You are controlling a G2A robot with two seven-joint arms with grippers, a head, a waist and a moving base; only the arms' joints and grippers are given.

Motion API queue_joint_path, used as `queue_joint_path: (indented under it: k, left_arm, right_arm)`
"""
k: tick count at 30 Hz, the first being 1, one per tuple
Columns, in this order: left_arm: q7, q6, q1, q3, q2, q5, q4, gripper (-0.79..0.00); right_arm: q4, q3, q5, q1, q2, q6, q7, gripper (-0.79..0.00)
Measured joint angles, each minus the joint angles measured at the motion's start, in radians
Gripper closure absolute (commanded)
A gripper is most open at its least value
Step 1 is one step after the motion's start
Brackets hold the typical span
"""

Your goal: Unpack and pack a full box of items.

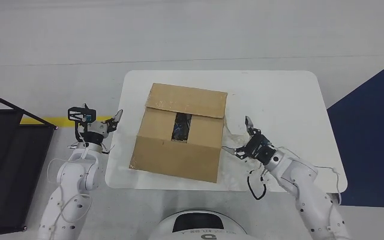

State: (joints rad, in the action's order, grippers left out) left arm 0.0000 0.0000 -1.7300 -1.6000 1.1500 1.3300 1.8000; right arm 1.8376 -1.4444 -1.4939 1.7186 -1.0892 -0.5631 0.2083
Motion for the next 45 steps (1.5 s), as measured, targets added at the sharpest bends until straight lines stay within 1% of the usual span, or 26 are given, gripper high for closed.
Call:
queue_joint_path:
  k: [3, 6, 11, 14, 20, 22, 25, 28, 30, 32, 34, 37, 40, 43, 45]
  left_arm:
    - [0.000, 0.000, 0.000, 0.000, 0.000, 0.000, 0.000, -0.785]
    - [0.000, 0.000, 0.000, 0.000, 0.000, 0.000, 0.000, -0.785]
    - [0.000, 0.000, 0.000, 0.000, 0.000, 0.000, 0.000, -0.785]
    - [0.000, 0.000, 0.000, 0.000, 0.000, 0.000, 0.000, -0.785]
    - [0.000, 0.000, 0.000, 0.000, 0.000, 0.000, 0.000, -0.785]
    - [0.000, 0.000, 0.000, 0.000, 0.000, 0.000, 0.000, -0.785]
    - [0.000, 0.000, 0.000, 0.000, 0.000, 0.000, 0.000, -0.785]
    - [0.000, 0.000, 0.000, 0.000, 0.000, 0.000, 0.000, -0.785]
    - [0.000, 0.000, 0.000, 0.000, 0.000, 0.000, 0.000, -0.785]
    - [0.000, 0.000, 0.000, 0.000, 0.000, 0.000, 0.000, -0.785]
    - [0.000, 0.000, 0.000, 0.000, 0.000, 0.000, 0.000, -0.785]
    - [0.000, 0.000, 0.000, 0.000, 0.000, 0.000, 0.000, -0.785]
    - [0.000, 0.000, 0.000, 0.000, 0.000, 0.000, 0.000, -0.785]
    - [0.000, 0.000, 0.000, 0.000, 0.000, 0.000, 0.000, -0.785]
    - [0.000, 0.000, 0.000, 0.000, 0.000, 0.000, 0.000, -0.785]
  right_arm:
    - [0.007, 0.001, 0.058, -0.056, -0.001, -0.014, -0.042, -0.785]
    - [0.001, 0.027, 0.087, -0.121, -0.006, -0.011, -0.103, -0.785]
    - [-0.038, 0.116, 0.067, -0.232, -0.019, 0.051, -0.271, -0.785]
    - [-0.064, 0.159, 0.038, -0.274, -0.024, 0.056, -0.336, -0.785]
    - [-0.084, 0.201, 0.005, -0.315, -0.031, 0.096, -0.402, -0.785]
    - [-0.085, 0.209, 0.000, -0.325, -0.033, 0.105, -0.417, -0.785]
    - [-0.082, 0.221, -0.028, -0.337, -0.038, 0.168, -0.430, -0.785]
    - [-0.070, 0.233, -0.077, -0.343, -0.045, 0.273, -0.408, -0.785]
    - [-0.054, 0.236, -0.111, -0.340, -0.050, 0.368, -0.368, -0.785]
    - [-0.040, 0.237, -0.116, -0.339, -0.054, 0.431, -0.322, -0.785]
    - [-0.033, 0.235, -0.114, -0.348, -0.057, 0.456, -0.297, -0.785]
    - [-0.046, 0.240, -0.102, -0.390, -0.065, 0.483, -0.285, -0.785]
    - [-0.102, 0.261, -0.070, -0.471, -0.077, 0.481, -0.311, -0.785]
    - [-0.181, 0.296, -0.025, -0.574, -0.094, 0.479, -0.357, -0.785]
    - [-0.216, 0.320, 0.021, -0.624, -0.104, 0.448, -0.368, -0.785]
